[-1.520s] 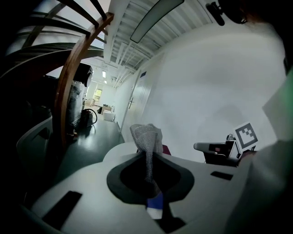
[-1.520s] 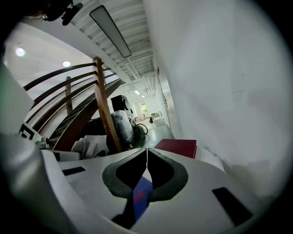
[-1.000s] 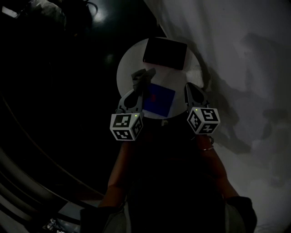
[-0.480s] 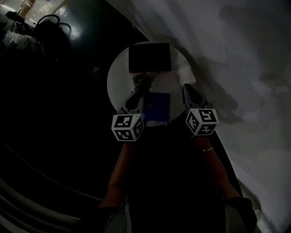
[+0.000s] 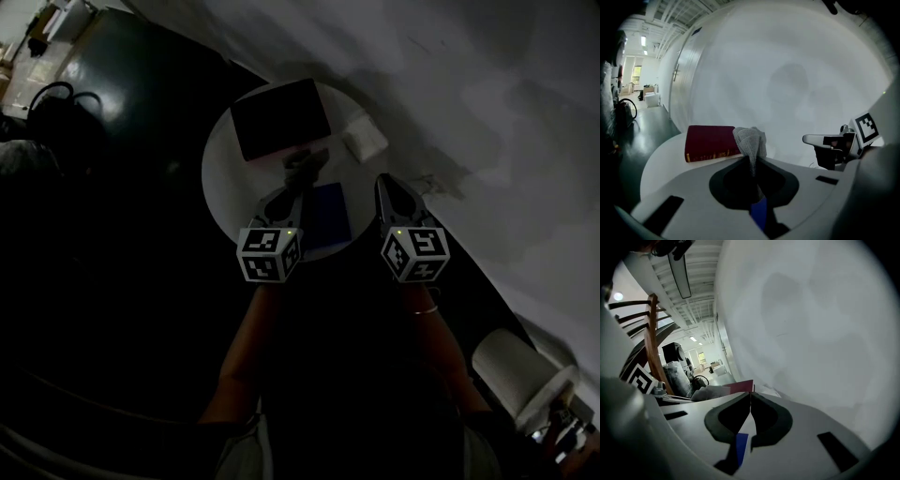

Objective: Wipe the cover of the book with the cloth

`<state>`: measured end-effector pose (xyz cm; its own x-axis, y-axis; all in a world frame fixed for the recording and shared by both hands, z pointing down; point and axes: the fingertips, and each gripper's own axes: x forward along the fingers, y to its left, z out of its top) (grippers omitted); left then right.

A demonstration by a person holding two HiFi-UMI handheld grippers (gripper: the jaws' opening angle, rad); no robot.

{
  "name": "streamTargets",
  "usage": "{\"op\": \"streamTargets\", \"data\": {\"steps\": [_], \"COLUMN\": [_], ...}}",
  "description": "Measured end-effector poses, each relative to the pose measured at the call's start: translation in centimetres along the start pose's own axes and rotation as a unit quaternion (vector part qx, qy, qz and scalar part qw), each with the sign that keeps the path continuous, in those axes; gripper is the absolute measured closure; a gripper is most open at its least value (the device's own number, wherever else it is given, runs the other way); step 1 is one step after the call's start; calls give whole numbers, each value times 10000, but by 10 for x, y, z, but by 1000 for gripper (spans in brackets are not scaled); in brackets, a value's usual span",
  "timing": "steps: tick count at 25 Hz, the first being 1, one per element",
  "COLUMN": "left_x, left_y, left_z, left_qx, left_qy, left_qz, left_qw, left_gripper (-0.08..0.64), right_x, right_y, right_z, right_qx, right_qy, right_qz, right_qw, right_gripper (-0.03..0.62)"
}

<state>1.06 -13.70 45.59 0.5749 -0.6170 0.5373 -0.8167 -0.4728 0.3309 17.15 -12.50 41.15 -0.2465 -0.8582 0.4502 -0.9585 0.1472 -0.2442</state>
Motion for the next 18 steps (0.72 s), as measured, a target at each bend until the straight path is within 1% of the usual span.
{"op": "streamTargets", "data": {"steps": [2, 4, 8, 11, 14, 18], "left_x": [7, 15, 38, 55, 66, 79], "left_y": [-8, -14, -28, -39, -49, -55], "left_z": [-10, -17, -30, -45, -57, -74], "left_qx": [57, 37, 41, 96, 195, 332], "left_qy": [212, 378, 672, 973, 1263, 1618], "left_qz": [-255, -453, -692, -883, -977, -922], "left_qw": [9994, 9982, 9953, 9913, 9870, 9819], "left_gripper": [526, 526, 526, 526, 526, 526], "right_x": [-11, -16, -20, -25, -31, -36], "right_y": [0, 0, -4, -14, -24, -35], "right_z": [-9, -16, -26, -32, -39, -47], "right_qx": [91, 138, 234, 347, 457, 563], "right_qy": [30, 70, 107, 118, 139, 190], "right_qz": [-187, -297, -465, -617, -767, -893], "right_qw": [9998, 9994, 9986, 9974, 9959, 9942], "right_gripper": [563, 563, 563, 563, 563, 563]}}
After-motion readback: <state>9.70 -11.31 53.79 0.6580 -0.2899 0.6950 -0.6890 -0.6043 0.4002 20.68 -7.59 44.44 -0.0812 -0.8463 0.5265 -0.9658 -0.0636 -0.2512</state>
